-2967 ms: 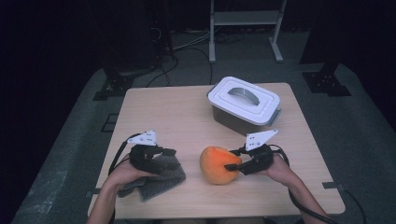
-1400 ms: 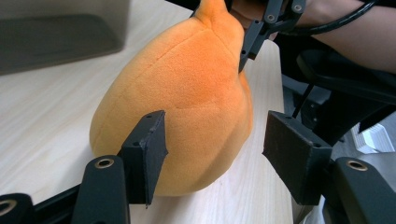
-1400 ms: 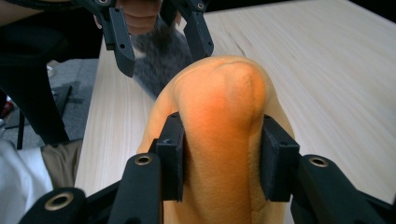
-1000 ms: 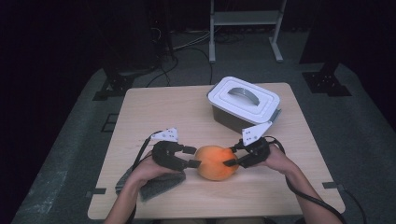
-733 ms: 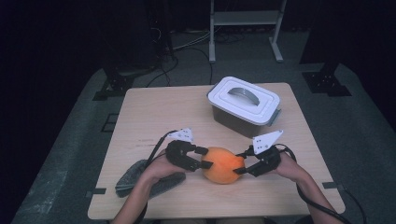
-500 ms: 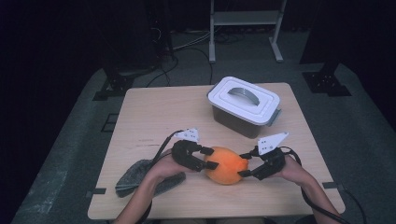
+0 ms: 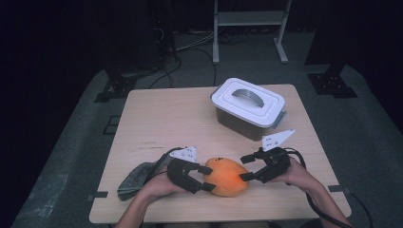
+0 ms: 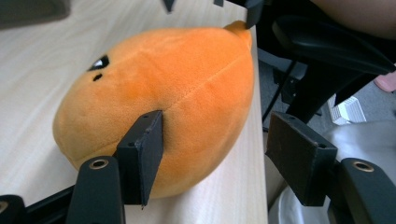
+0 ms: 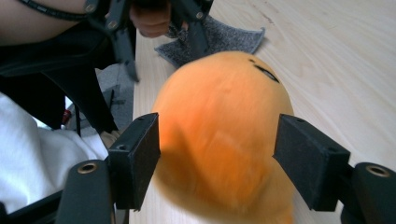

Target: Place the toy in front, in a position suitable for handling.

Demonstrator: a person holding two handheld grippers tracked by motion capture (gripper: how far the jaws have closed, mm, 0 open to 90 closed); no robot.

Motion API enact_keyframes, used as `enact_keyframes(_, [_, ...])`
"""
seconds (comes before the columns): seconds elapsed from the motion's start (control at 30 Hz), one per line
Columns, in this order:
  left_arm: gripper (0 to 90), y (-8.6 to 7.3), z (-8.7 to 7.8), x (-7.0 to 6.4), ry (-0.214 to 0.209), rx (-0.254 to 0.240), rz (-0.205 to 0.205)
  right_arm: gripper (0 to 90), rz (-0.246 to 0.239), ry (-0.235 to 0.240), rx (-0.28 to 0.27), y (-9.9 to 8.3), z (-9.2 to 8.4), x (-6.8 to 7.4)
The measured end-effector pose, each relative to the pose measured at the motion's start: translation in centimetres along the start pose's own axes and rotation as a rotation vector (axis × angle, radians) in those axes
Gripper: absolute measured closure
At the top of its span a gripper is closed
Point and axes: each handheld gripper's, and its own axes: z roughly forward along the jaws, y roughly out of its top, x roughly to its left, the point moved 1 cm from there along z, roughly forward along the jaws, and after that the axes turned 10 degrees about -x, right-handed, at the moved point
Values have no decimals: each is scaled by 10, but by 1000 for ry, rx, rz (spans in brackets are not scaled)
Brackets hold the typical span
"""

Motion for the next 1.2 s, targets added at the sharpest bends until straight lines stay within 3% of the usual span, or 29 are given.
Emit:
enact_keyframes(0.07, [358,-3,-1,-3,-7,13,2,295,8,-12,12,2,10,-1])
enact_keyframes(0.17, [355,-7,-2,-7,-17,25,5,296,62,6,-12,1,19,-5])
enact_keyframes(0.3, [355,-11,-2,-10,-31,32,2,287,129,4,-32,-3,23,-10])
enact_keyframes(0.43, [354,-12,-1,-13,-42,37,9,290,163,8,-40,-3,24,-11])
enact_keyframes(0.6, [348,-14,0,-15,-52,60,17,306,160,11,27,-11,35,-11])
enact_keyframes(0.7, [347,-16,-2,-15,-61,57,11,428,121,7,50,-15,39,-6])
enact_keyframes(0.8, [335,-16,-5,-15,-67,47,5,601,62,-6,45,-18,38,0])
enact_keyframes(0.87, [321,-15,-8,-16,-58,49,13,670,12,-17,39,-18,36,4])
enact_keyframes(1.0, [300,-11,-17,-15,-27,33,20,714,-83,-34,19,-10,31,11])
enact_keyframes(1.13, [278,-3,-34,-11,28,3,31,715,-196,-55,41,5,30,14])
enact_keyframes(1.2, [278,0,-43,-9,59,-20,30,714,-220,-65,37,10,29,11])
